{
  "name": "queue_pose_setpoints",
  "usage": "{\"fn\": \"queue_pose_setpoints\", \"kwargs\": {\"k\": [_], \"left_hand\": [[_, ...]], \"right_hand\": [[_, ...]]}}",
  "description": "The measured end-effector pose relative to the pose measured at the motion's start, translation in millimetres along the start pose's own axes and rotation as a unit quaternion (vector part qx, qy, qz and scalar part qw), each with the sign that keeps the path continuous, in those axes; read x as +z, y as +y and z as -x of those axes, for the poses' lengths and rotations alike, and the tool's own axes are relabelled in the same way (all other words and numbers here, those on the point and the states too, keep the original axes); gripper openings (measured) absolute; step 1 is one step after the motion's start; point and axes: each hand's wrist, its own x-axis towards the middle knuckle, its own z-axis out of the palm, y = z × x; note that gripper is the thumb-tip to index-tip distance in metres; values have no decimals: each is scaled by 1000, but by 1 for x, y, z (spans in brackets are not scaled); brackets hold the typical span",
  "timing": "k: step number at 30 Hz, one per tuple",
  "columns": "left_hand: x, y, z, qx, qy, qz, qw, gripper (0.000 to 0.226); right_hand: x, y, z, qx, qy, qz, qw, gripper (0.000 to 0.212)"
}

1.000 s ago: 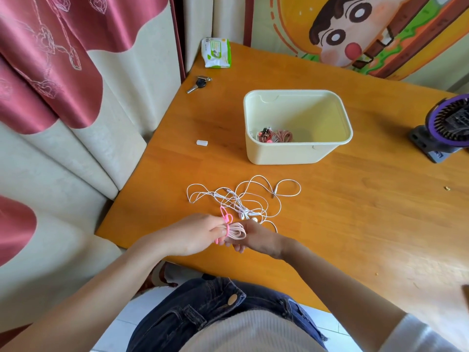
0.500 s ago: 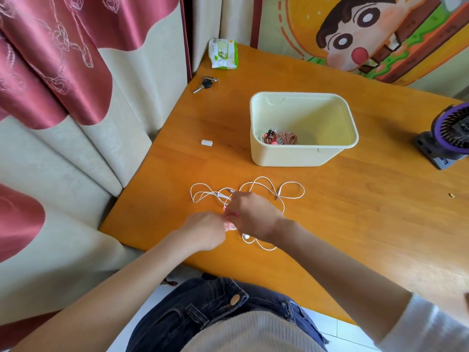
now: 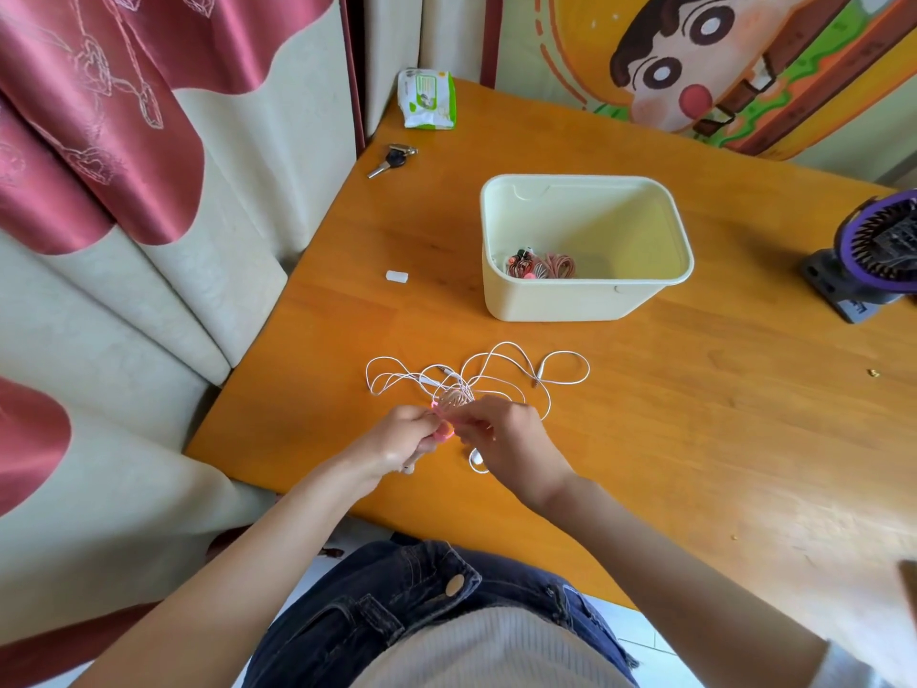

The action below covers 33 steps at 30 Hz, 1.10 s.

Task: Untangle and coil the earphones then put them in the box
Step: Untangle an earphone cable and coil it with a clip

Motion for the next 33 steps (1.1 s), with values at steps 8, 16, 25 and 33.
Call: {"fn": "queue_pose_setpoints", "kwargs": {"k": [8,16,25,33], "left_hand": [[4,4,10,76,-18,69,995,34],[14,8,11,155,67,140,976,16],[18,5,2,149,162,20,975,16],[23,8,8,125,136,132,974,15]], "right_hand": [[-4,5,-2,31,89,-61,994,6],[-6,-7,-7,115,62,-226,965,14],[-9,-13,-6,107,36,-249,962,16],[-6,-6,-7,115,87,-179,973,13]]}}
